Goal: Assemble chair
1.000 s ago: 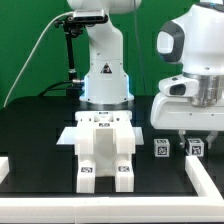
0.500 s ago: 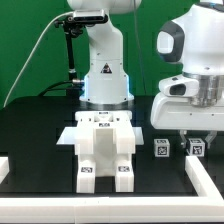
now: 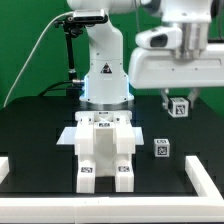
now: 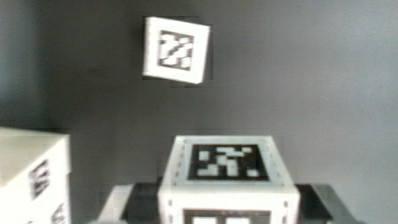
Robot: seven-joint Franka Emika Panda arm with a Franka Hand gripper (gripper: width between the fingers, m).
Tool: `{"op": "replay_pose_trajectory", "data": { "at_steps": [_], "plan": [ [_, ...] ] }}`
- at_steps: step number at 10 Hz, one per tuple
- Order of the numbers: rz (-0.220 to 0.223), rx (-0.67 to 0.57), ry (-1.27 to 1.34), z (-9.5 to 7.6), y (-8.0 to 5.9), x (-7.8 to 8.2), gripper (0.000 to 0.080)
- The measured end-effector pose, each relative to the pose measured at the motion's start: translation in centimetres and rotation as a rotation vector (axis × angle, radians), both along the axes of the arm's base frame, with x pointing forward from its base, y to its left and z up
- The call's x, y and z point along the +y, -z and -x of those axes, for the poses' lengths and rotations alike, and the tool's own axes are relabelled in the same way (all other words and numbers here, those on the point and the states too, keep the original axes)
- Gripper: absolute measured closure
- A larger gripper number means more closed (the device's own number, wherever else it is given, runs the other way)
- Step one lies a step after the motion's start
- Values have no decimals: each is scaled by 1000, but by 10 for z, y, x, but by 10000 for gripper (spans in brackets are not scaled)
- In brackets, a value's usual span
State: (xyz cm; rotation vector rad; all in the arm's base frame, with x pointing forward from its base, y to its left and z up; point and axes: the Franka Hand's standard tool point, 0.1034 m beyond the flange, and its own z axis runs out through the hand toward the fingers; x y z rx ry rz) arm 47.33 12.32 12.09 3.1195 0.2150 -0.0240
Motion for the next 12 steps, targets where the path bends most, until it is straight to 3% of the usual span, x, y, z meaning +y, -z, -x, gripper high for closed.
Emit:
{"op": "replay_pose_trajectory", "data": {
  "at_steps": [2,4,7,9,12],
  "plan": [
    [-15,-11,9,-13,-34,-25,515],
    [-10,-6,1,-10,-25,-21,515],
    [-10,-5,-15,-11,-26,-24,515],
    [-7,-8,-83,-31,-36,-54,515],
    [16,-26,-162,-57,-25,-92,515]
  ]
}}
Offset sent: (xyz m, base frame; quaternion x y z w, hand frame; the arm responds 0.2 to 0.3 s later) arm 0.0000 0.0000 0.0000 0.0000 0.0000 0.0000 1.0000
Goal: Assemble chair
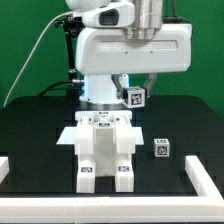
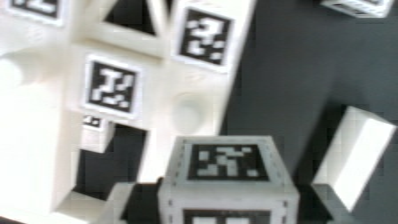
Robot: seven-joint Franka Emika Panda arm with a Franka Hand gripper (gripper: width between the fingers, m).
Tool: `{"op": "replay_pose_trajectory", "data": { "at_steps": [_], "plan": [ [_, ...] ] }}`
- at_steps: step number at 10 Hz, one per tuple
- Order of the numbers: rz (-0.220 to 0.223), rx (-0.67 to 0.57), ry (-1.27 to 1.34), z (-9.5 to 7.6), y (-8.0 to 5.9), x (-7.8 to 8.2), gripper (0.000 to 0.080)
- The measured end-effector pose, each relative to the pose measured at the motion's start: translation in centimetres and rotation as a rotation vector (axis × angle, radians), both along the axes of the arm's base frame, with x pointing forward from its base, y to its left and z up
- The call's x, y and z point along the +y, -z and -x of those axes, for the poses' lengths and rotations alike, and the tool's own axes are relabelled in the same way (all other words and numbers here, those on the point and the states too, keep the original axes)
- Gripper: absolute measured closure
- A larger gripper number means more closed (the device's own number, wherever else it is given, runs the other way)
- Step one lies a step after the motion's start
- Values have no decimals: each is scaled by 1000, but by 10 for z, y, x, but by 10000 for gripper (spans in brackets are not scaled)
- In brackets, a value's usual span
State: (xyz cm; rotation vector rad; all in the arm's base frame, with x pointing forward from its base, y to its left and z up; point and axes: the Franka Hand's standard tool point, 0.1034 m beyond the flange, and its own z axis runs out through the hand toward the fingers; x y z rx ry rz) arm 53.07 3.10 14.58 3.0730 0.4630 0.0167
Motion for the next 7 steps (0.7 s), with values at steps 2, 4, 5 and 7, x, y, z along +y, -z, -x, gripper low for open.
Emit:
{"op": "replay_pose_trajectory", "data": {
  "at_steps": [2,4,5,7],
  "plan": [
    [8,27,9,3,11,-13,515],
    [9,21,3,1,11,-14,515],
    [8,23,4,3,12,-14,515],
    [5,13,-7,12,15,-18,515]
  ]
}}
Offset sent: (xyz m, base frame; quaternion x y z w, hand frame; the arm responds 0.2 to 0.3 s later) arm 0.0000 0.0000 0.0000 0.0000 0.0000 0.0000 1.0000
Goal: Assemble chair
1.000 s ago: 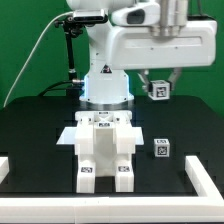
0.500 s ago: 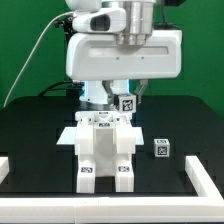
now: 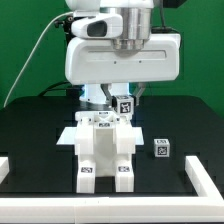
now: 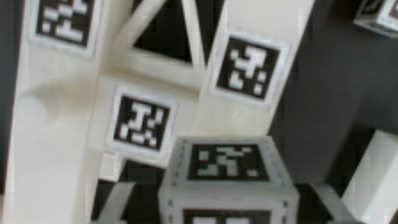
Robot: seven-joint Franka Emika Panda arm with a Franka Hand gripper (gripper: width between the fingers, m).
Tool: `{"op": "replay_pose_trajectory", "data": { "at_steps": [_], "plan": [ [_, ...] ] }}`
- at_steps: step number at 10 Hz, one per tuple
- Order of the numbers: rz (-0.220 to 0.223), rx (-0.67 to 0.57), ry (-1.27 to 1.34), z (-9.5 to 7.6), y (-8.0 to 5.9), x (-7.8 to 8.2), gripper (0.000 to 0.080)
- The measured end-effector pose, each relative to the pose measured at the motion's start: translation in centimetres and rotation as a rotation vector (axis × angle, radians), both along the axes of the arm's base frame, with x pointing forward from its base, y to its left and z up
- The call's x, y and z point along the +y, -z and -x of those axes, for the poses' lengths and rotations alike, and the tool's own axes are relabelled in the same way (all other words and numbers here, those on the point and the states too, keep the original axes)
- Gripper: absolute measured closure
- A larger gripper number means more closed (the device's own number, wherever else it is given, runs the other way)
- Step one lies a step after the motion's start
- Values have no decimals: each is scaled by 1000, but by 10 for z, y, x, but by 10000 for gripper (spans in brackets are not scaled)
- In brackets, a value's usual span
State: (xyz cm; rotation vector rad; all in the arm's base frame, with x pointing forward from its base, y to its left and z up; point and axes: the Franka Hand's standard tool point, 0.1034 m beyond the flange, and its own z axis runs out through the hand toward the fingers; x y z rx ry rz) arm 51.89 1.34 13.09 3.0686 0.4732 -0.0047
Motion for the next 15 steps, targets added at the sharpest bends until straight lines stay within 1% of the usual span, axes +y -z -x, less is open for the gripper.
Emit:
{"op": "replay_pose_trajectory", "data": {
  "at_steps": [3,8,15],
  "plan": [
    [5,-3,-1,0,5,-2,515],
    [6,-30,-8,-7,5,2,515],
    [6,-56,-9,-7,5,4,515]
  ]
}}
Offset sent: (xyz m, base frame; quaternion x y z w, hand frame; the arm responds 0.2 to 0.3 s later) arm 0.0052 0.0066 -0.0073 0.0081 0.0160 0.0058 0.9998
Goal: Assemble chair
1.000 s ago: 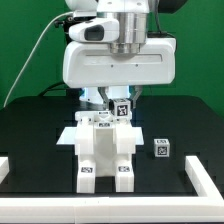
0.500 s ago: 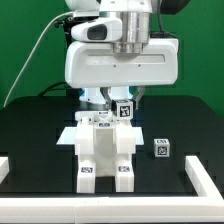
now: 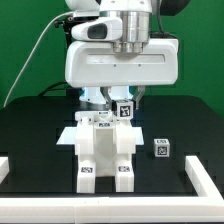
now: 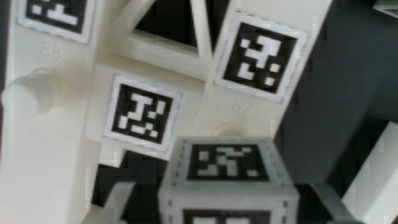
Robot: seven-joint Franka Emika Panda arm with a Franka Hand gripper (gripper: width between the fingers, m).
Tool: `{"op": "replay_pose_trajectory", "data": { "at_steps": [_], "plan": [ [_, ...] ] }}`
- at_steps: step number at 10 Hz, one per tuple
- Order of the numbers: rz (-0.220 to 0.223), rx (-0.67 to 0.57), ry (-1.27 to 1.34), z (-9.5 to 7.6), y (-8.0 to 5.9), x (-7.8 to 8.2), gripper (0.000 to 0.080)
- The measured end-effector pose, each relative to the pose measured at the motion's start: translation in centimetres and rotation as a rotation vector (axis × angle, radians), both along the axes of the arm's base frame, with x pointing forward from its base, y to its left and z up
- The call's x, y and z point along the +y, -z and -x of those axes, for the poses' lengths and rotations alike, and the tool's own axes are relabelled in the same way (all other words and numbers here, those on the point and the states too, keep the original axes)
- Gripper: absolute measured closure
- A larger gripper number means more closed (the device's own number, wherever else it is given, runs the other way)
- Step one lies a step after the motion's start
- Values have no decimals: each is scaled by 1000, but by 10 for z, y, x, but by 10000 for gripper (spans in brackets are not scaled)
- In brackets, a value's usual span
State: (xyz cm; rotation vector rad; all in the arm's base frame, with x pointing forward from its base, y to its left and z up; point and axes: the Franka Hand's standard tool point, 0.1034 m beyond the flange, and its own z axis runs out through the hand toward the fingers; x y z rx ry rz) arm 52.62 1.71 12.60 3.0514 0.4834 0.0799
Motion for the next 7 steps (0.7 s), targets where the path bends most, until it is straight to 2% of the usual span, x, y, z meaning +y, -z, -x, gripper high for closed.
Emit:
{"op": "replay_pose_trajectory", "data": {
  "at_steps": [5,7],
  "plan": [
    [1,13,2,8,6,-2,515],
    [3,-1,1,5,6,-2,515]
  ]
}}
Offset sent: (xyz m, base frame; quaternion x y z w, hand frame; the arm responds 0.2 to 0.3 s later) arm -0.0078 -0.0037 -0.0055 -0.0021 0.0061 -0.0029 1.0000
